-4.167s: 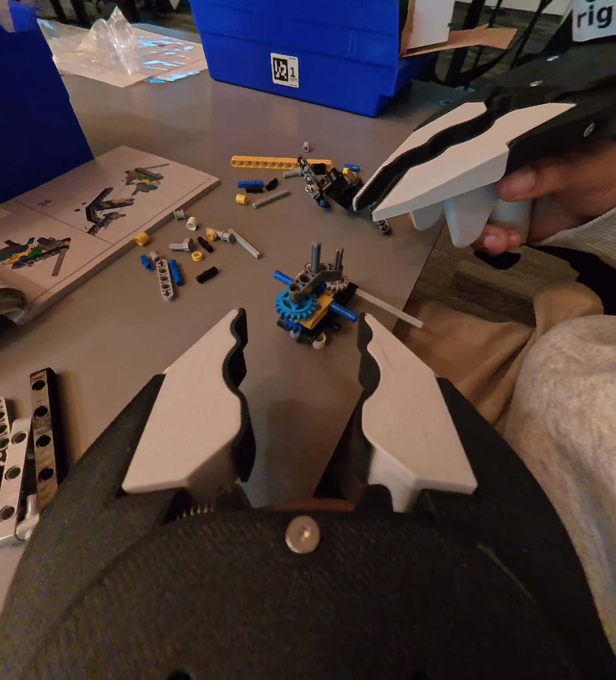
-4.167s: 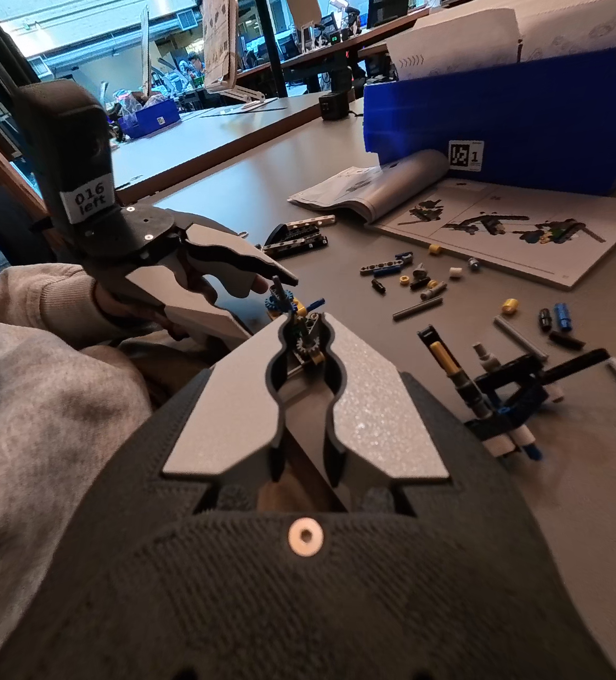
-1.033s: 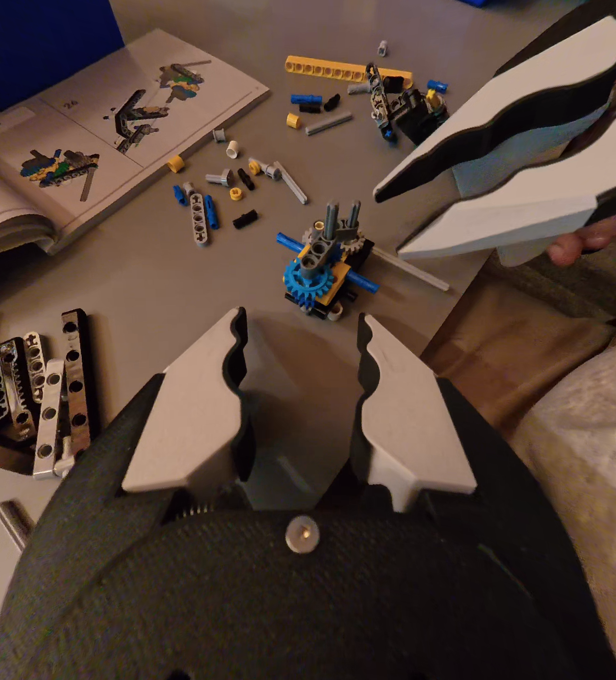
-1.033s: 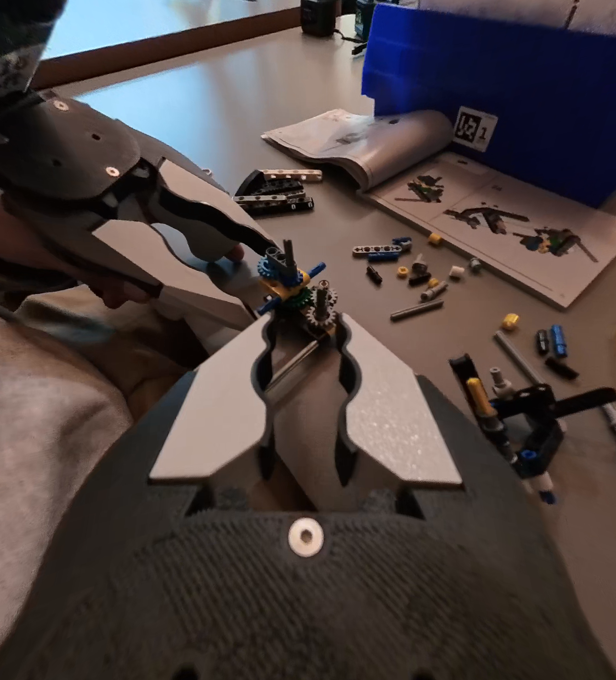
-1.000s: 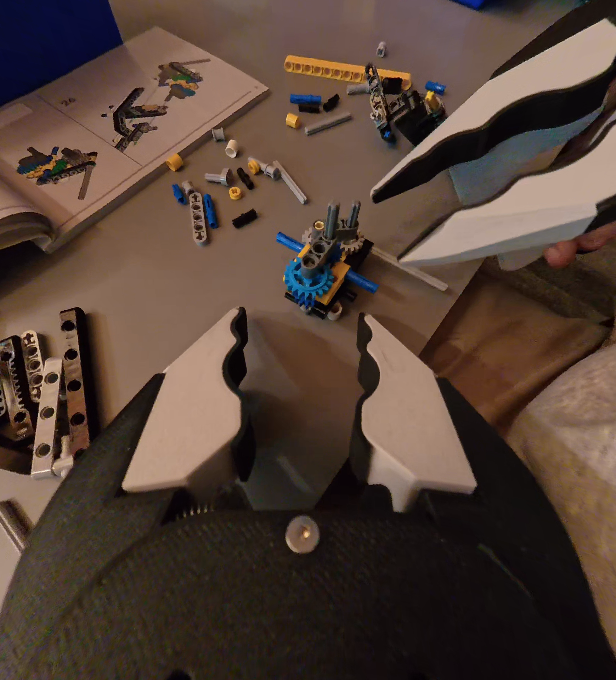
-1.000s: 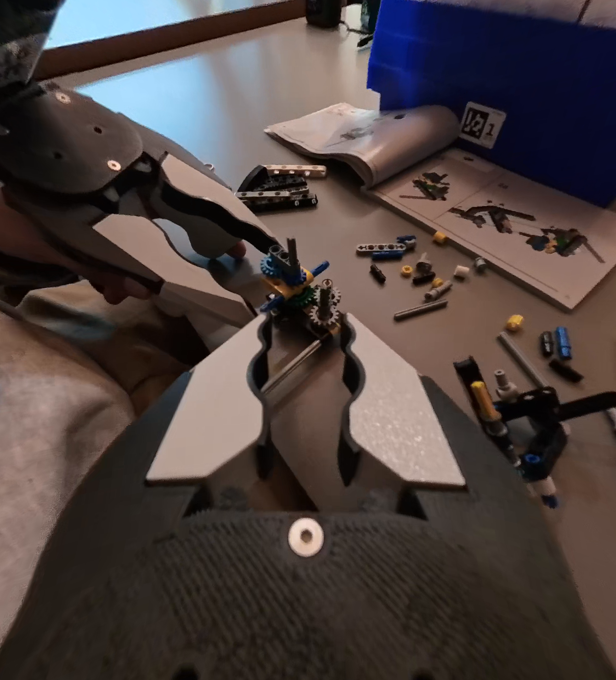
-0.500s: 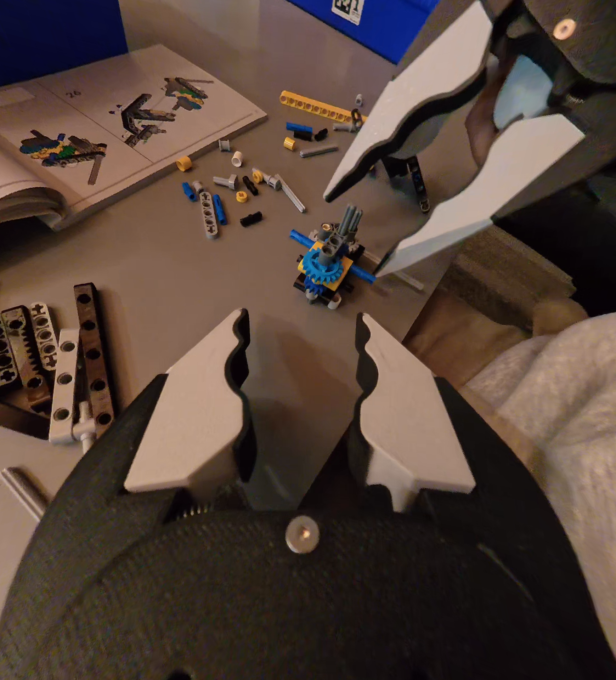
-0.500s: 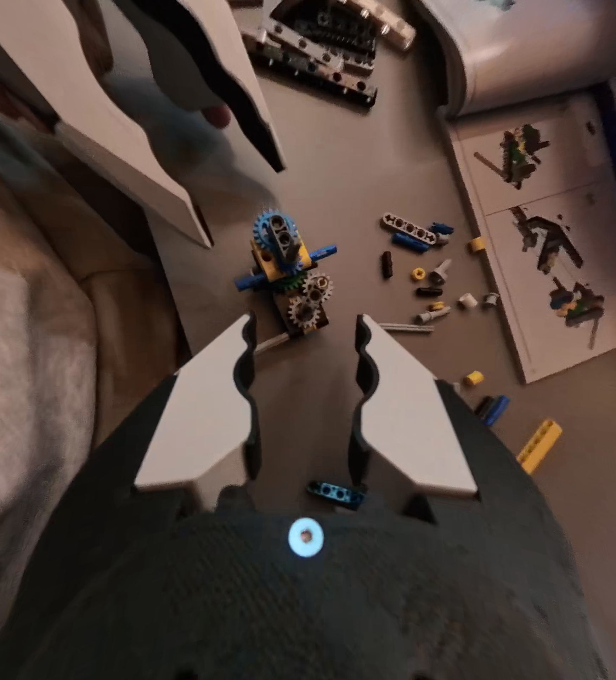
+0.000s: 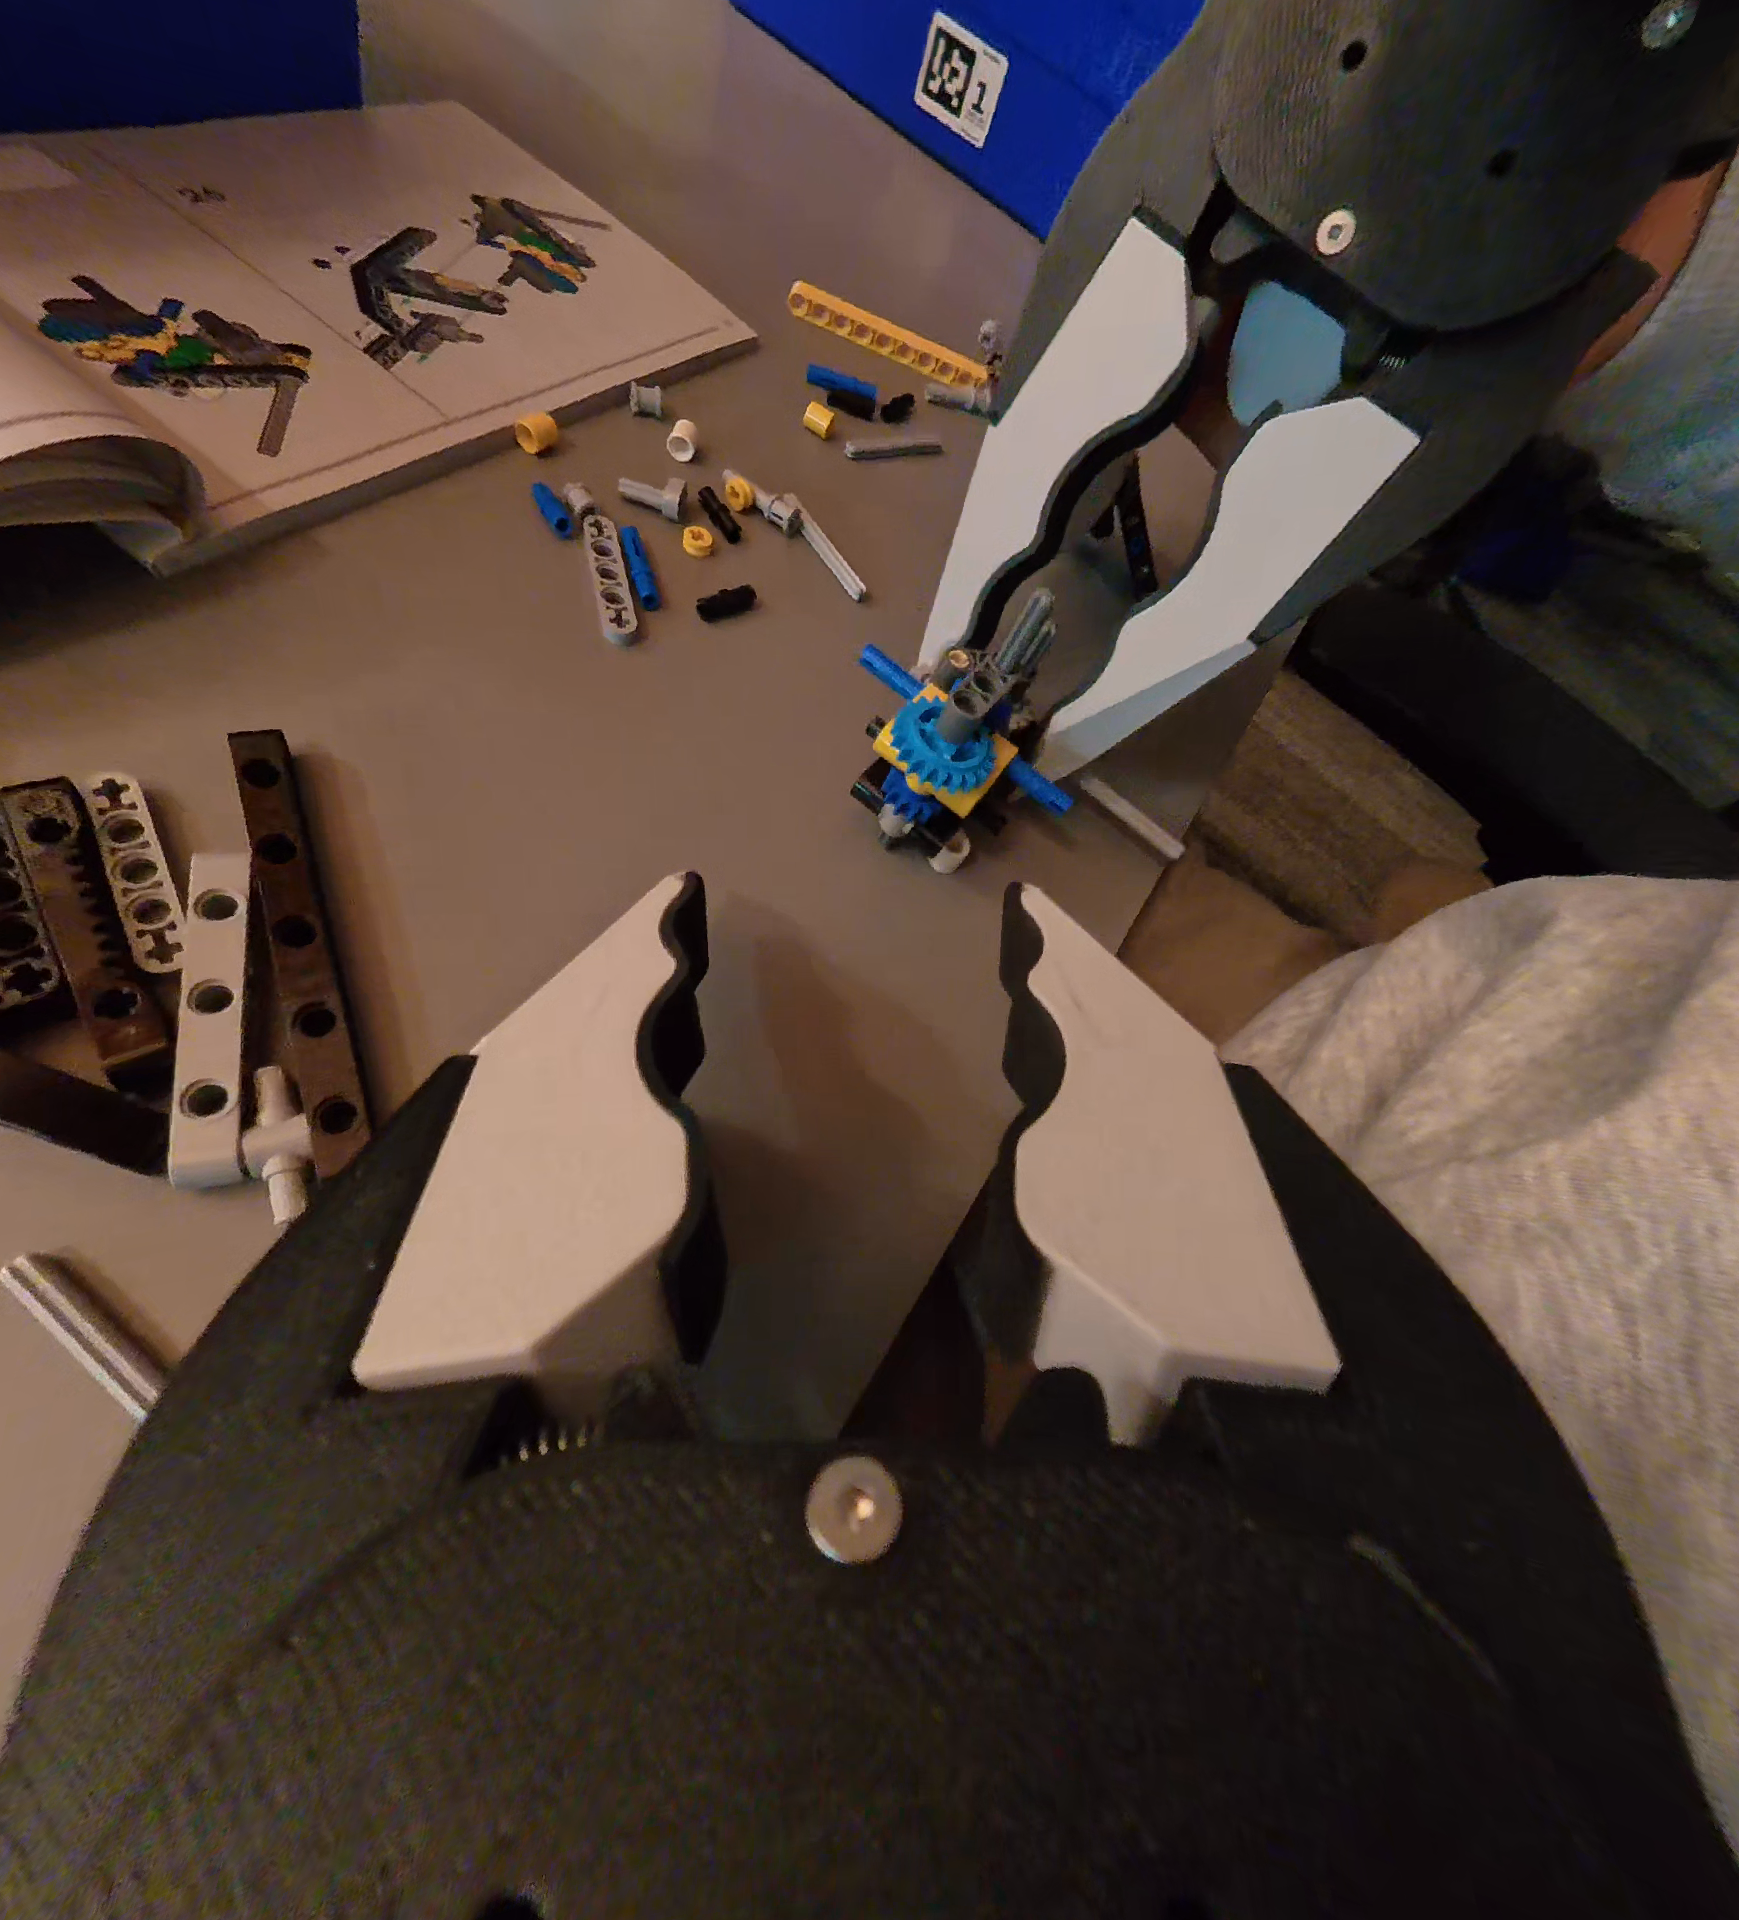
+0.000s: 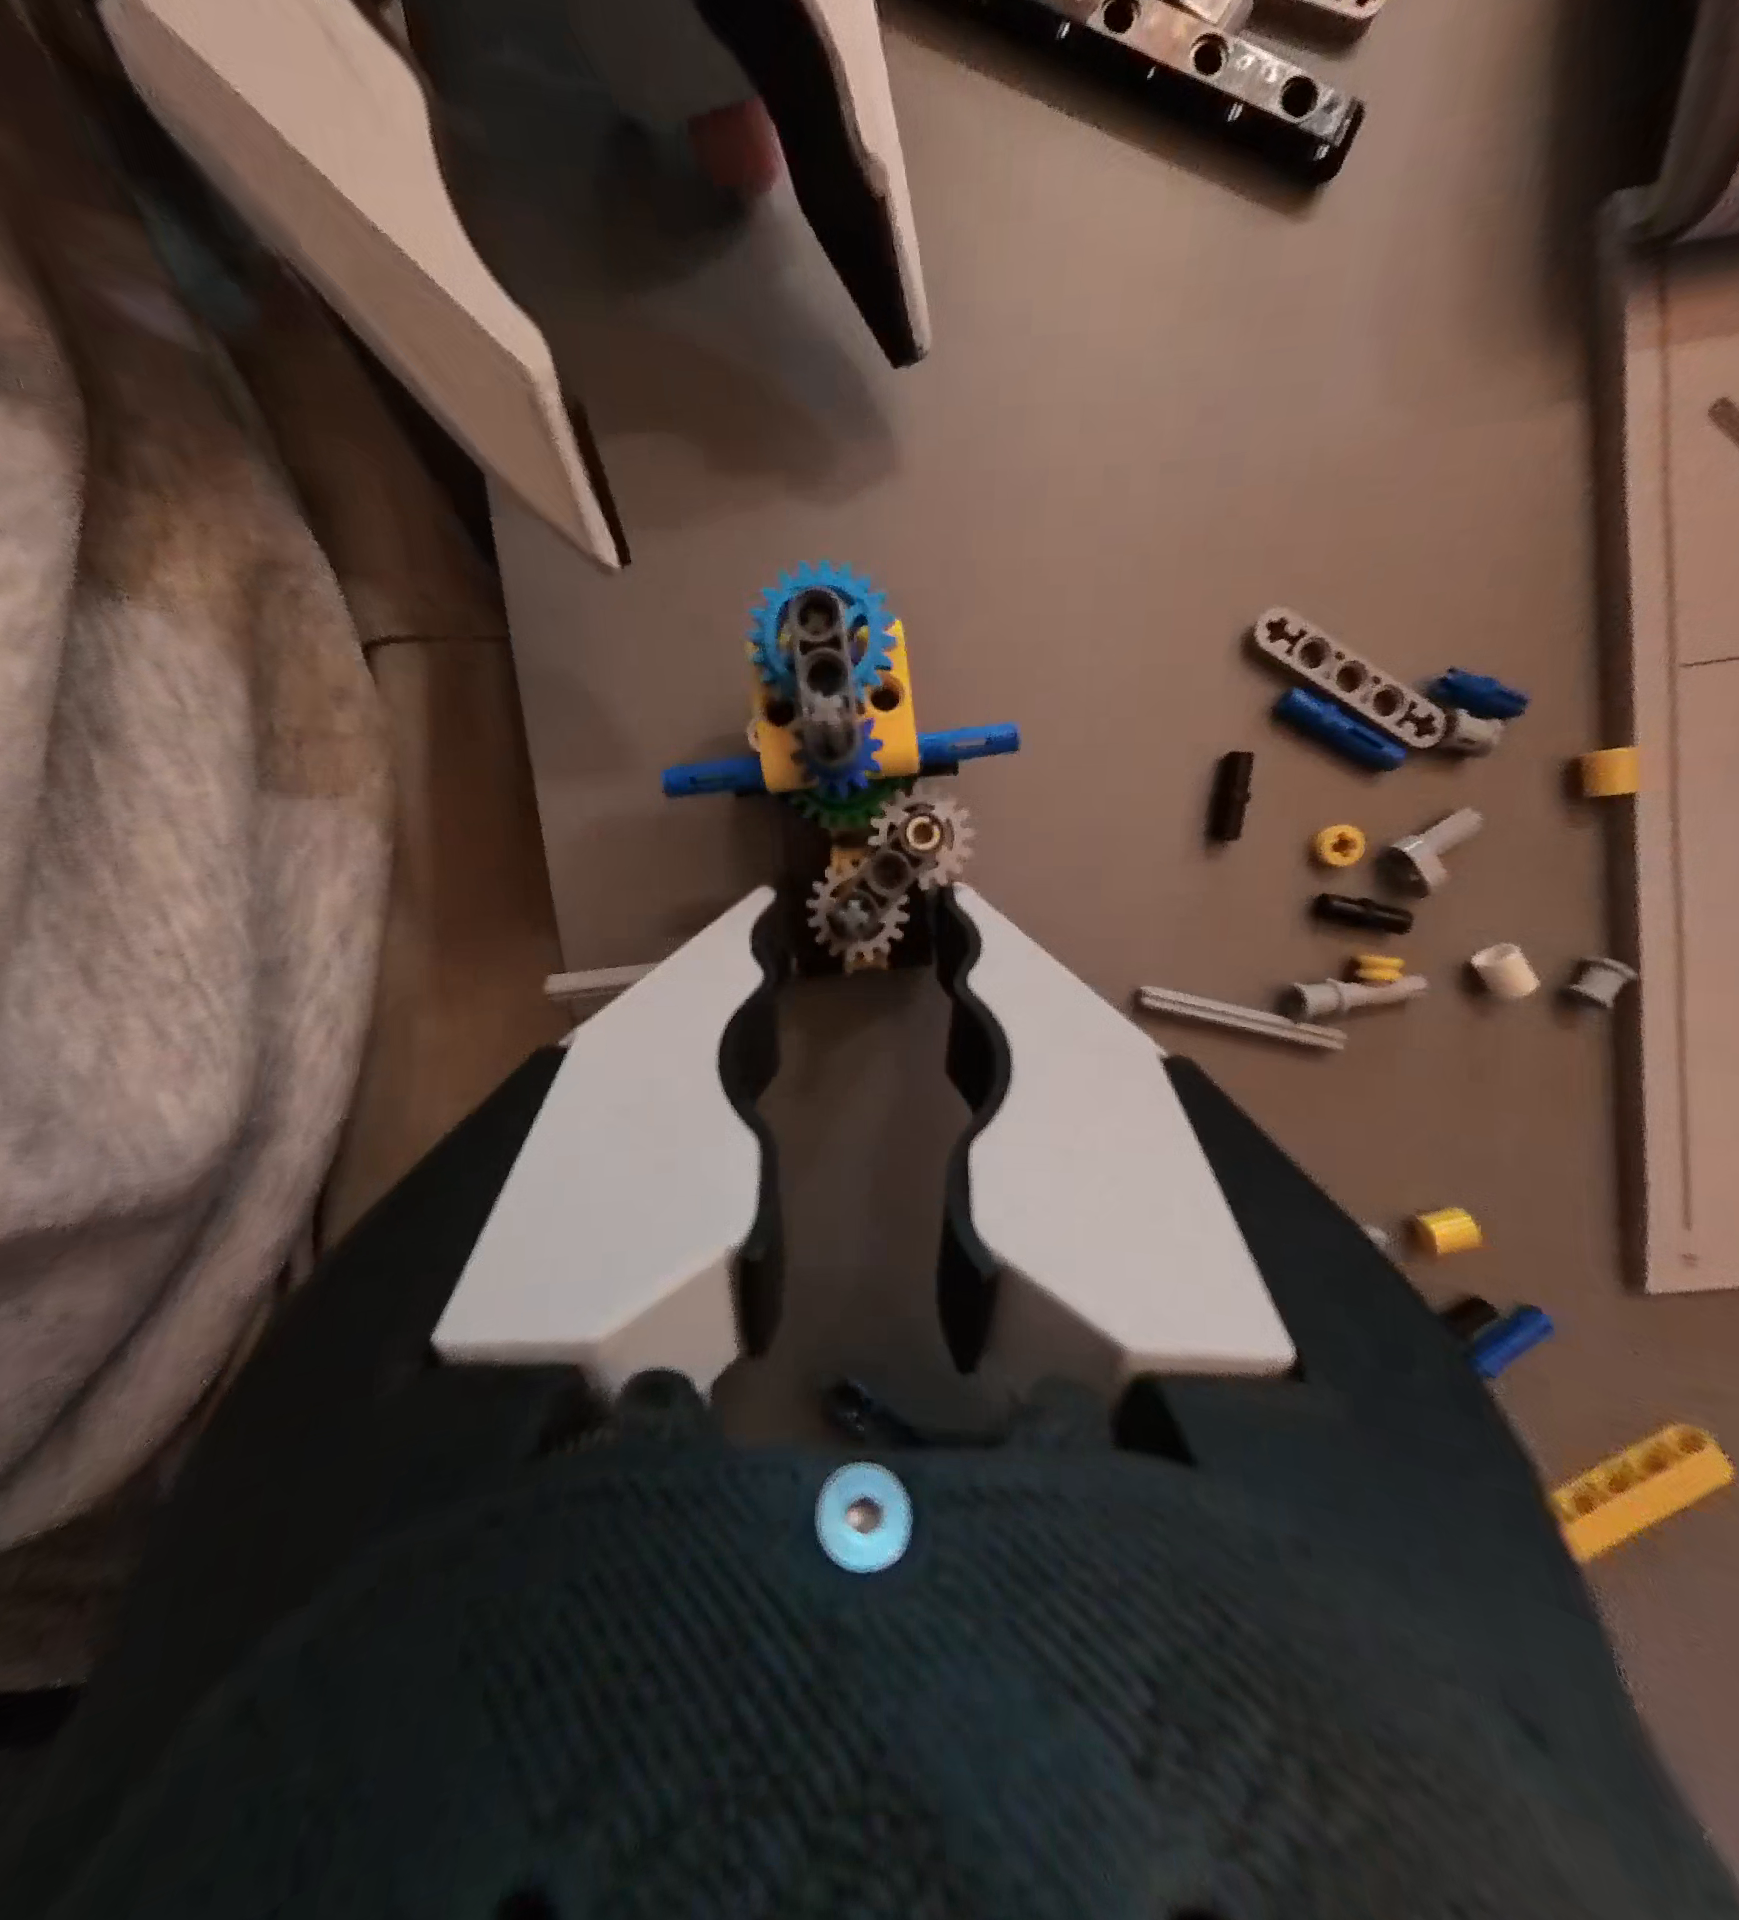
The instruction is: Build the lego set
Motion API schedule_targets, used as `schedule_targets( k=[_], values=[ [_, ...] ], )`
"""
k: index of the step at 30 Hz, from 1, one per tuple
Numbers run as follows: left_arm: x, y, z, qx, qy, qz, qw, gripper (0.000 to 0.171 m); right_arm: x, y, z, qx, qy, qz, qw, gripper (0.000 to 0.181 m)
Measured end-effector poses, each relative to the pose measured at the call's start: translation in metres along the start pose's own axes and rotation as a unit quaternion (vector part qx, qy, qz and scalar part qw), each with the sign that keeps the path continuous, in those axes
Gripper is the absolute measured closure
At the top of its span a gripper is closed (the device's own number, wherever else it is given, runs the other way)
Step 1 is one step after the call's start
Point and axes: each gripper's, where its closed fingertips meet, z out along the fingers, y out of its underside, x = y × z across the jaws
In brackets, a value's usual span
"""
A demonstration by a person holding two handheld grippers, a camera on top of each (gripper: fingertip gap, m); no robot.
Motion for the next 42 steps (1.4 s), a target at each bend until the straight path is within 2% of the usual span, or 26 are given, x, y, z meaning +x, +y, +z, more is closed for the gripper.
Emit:
schedule_targets(
  k=[8,14,20,26,34,42],
  values=[
    [0.0,-0.006,-0.004,0.018,0.023,-0.031,0.999,0.115,0.002,-0.017,-0.023,0.071,-0.009,0.04,0.997,0.157],
    [0.007,-0.017,-0.01,0.052,0.049,-0.04,0.997,0.114,0.0,-0.052,-0.049,0.148,-0.026,0.026,0.988,0.157],
    [0.016,-0.046,-0.029,0.14,0.073,-0.038,0.987,0.113,-0.009,-0.088,-0.068,0.202,-0.053,0.016,0.978,0.157],
    [0.021,-0.071,-0.055,0.226,0.101,-0.045,0.968,0.116,-0.018,-0.109,-0.081,0.236,-0.07,0.014,0.969,0.157],
    [0.031,-0.081,-0.07,0.268,0.14,-0.045,0.952,0.14,-0.025,-0.116,-0.085,0.252,-0.078,0.011,0.964,0.158],
    [0.039,-0.085,-0.078,0.288,0.16,-0.028,0.944,0.156,-0.031,-0.116,-0.088,0.284,-0.114,0.018,0.952,0.157]
  ],
)
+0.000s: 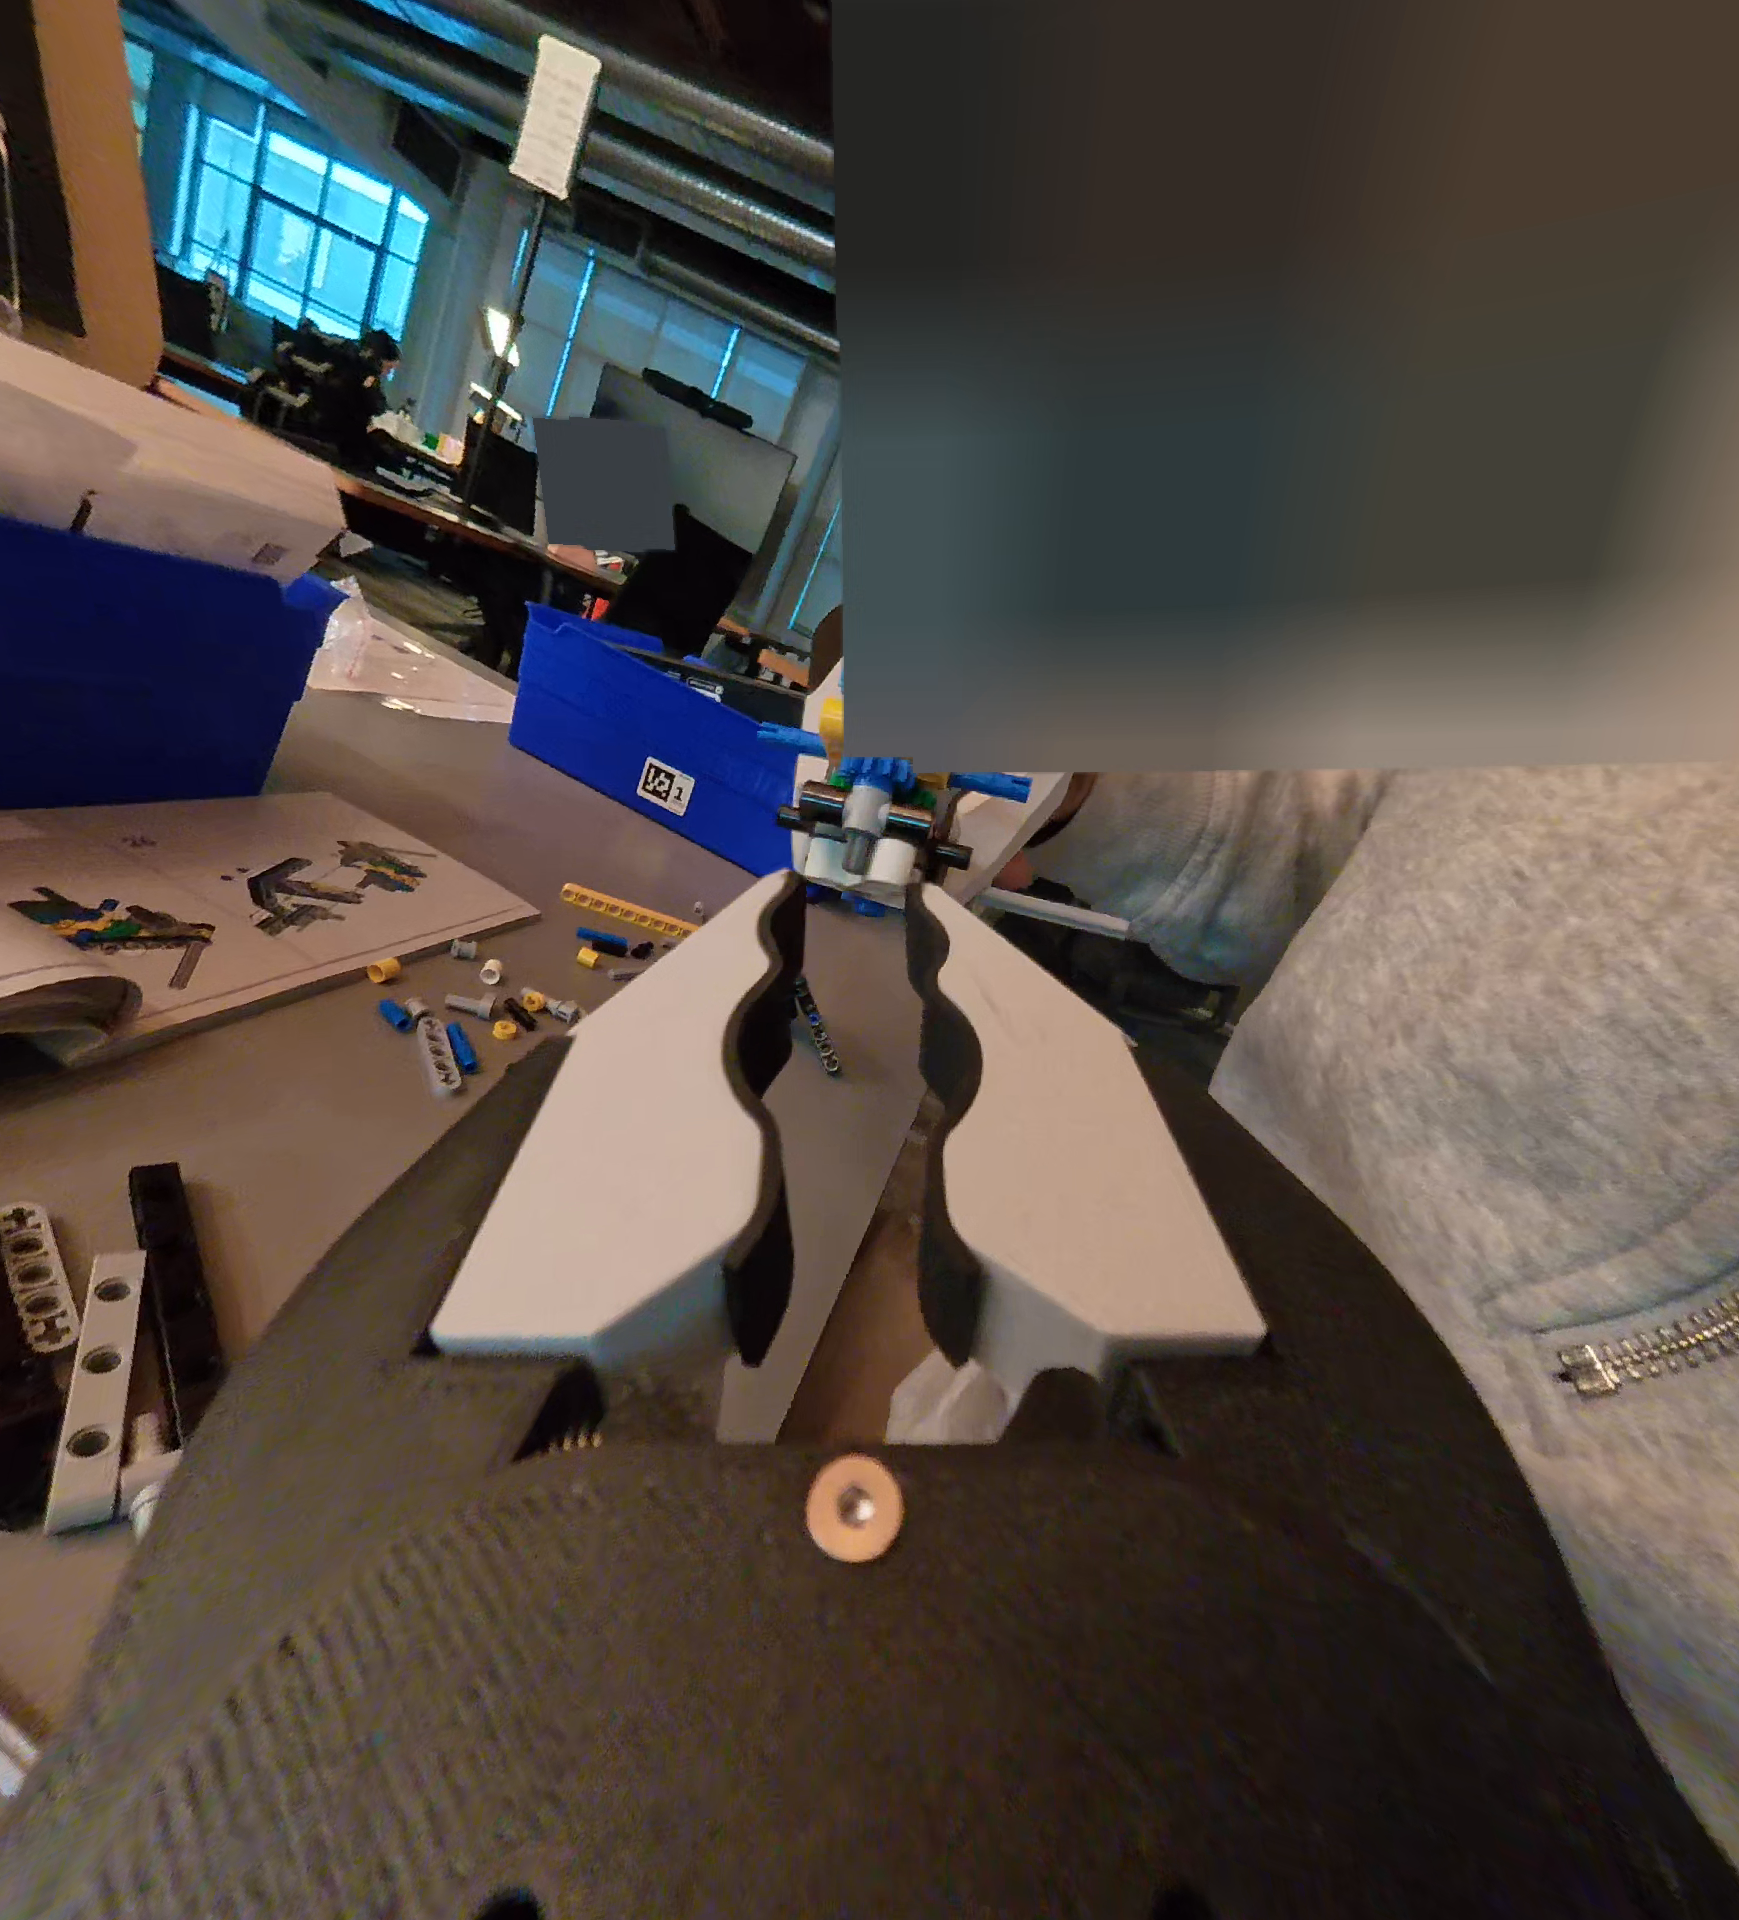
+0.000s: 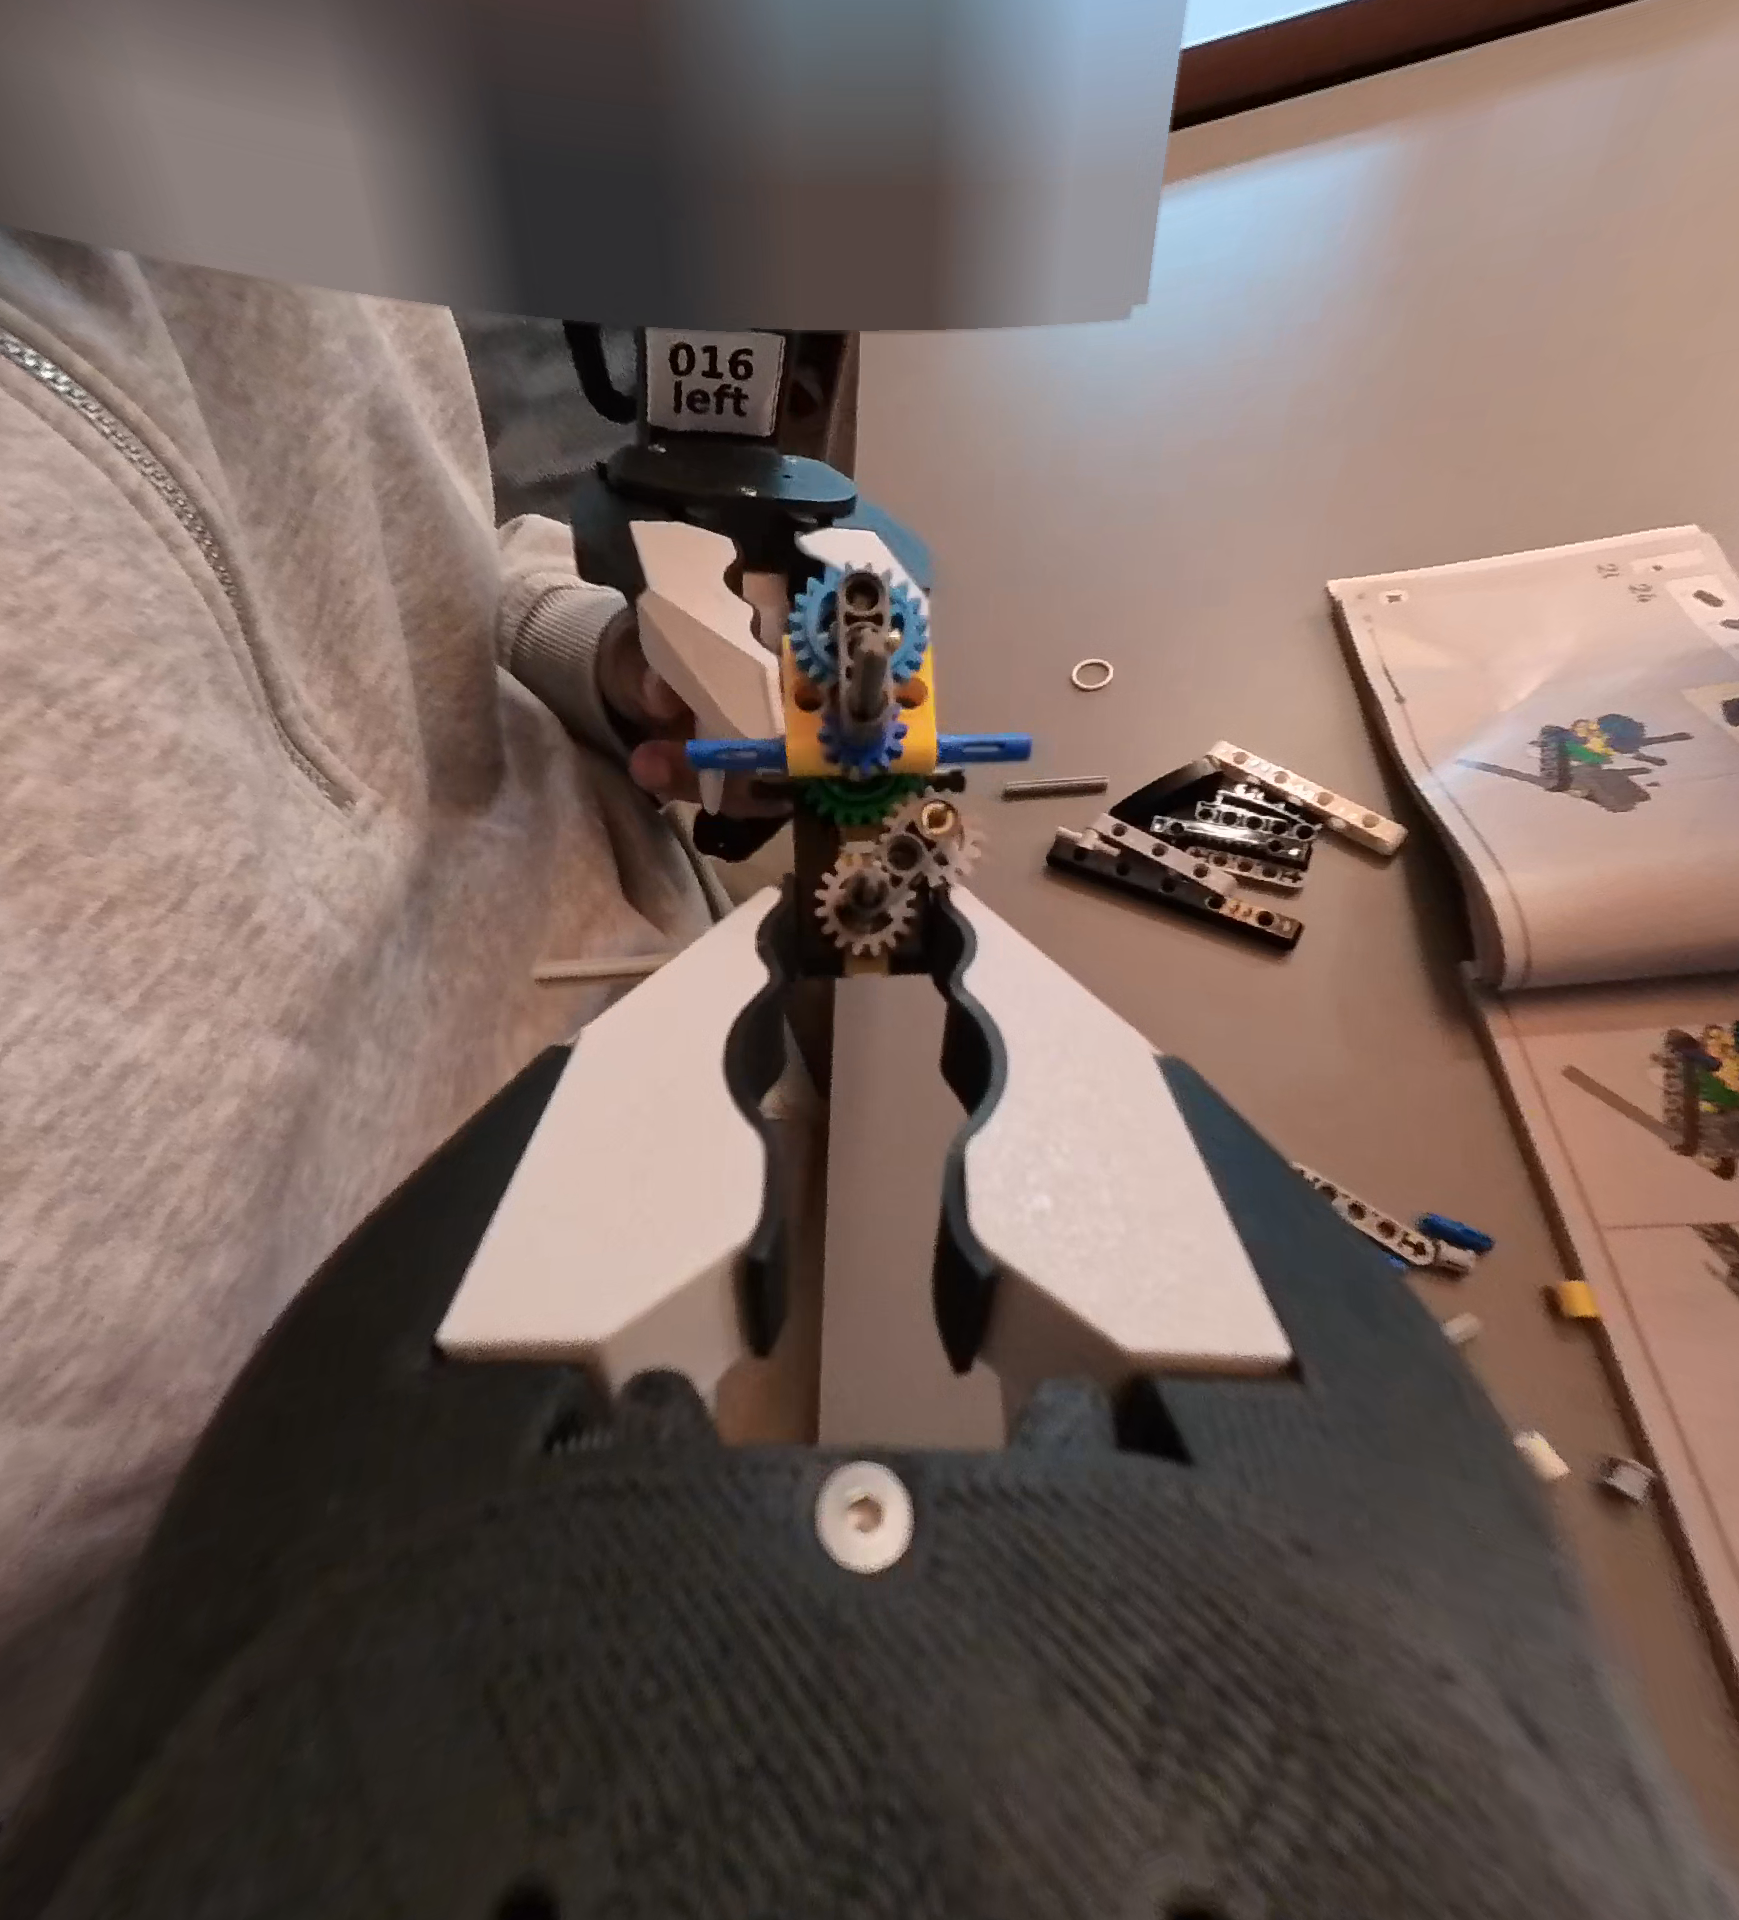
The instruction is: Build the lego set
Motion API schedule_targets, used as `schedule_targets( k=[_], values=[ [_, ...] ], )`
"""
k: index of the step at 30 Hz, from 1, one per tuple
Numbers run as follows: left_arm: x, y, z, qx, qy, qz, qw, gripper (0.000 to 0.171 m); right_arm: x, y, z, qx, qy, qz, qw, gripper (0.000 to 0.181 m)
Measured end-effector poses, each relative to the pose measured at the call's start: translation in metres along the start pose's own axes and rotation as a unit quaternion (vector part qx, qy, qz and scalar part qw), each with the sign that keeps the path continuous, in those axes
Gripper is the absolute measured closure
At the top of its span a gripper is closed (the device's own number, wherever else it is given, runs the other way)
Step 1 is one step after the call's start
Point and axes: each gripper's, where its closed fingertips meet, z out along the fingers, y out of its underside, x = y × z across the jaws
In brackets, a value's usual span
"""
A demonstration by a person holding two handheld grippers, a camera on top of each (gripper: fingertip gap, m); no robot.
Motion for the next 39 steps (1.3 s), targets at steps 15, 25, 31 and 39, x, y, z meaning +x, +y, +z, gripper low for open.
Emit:
schedule_targets(
  k=[15,25,31,39],
  values=[
    [0.001,-0.001,0.0,0.008,0.019,-0.055,0.998,0.156,0.007,0.004,0.0,-0.002,0.028,-0.023,0.999,0.158],
    [-0.003,-0.004,-0.002,0.018,0.018,-0.081,0.996,0.163,0.009,0.002,0.002,0.005,0.04,-0.044,0.998,0.158],
    [-0.005,-0.005,-0.003,0.024,0.021,-0.096,0.995,0.162,0.012,0.002,0.002,0.007,0.065,-0.072,0.995,0.157],
    [-0.007,-0.004,-0.003,0.023,0.021,-0.11,0.993,0.161,0.015,0.003,0.003,0.003,0.091,-0.103,0.99,0.158]
  ],
)
